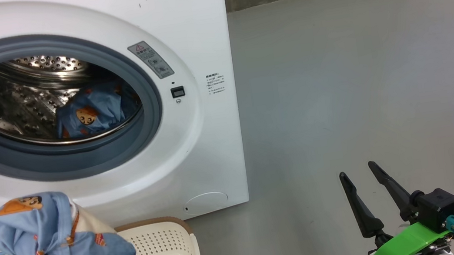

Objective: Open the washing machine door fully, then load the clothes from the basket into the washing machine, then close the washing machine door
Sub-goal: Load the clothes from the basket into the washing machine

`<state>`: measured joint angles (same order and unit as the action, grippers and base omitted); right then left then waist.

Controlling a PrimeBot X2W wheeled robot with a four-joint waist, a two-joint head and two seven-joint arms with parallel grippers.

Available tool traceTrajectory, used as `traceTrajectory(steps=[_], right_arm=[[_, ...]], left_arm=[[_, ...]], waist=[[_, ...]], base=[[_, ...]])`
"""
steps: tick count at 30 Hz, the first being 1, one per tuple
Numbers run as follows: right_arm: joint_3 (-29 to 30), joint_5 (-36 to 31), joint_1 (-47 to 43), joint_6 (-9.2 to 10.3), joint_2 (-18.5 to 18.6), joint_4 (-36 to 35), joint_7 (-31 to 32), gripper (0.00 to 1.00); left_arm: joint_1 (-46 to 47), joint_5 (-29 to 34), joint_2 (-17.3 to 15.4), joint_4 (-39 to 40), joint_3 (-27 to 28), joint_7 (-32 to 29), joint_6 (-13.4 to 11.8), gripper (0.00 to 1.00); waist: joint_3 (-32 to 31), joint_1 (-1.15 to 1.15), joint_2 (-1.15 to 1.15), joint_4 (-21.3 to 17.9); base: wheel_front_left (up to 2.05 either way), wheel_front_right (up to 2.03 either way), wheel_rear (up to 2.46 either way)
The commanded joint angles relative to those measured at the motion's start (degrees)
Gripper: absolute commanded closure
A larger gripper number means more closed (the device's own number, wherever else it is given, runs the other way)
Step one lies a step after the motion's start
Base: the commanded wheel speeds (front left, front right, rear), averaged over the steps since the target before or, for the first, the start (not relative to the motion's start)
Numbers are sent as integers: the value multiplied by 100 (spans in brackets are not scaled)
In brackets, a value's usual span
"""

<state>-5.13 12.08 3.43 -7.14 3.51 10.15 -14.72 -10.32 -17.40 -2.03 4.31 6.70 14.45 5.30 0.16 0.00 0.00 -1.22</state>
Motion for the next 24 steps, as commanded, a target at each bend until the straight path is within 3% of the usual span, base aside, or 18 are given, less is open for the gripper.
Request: traceTrajectory(steps=[1,16,24], right_arm=[[-156,-121,97,-35,-30,-154,-28,0],[-107,-179,132,-35,-35,-250,-28,0],[-99,-180,230,-35,-19,-324,-28,0]], left_arm=[[117,3,-85,225,201,55,-32,100],[174,108,-85,238,87,55,-132,100],[708,65,-85,186,13,55,-183,100]], waist=[[6,0,0,0],[214,0,0,-1],[716,0,0,11]], base=[[0,0,0],[0,0,0],[0,0,0]])
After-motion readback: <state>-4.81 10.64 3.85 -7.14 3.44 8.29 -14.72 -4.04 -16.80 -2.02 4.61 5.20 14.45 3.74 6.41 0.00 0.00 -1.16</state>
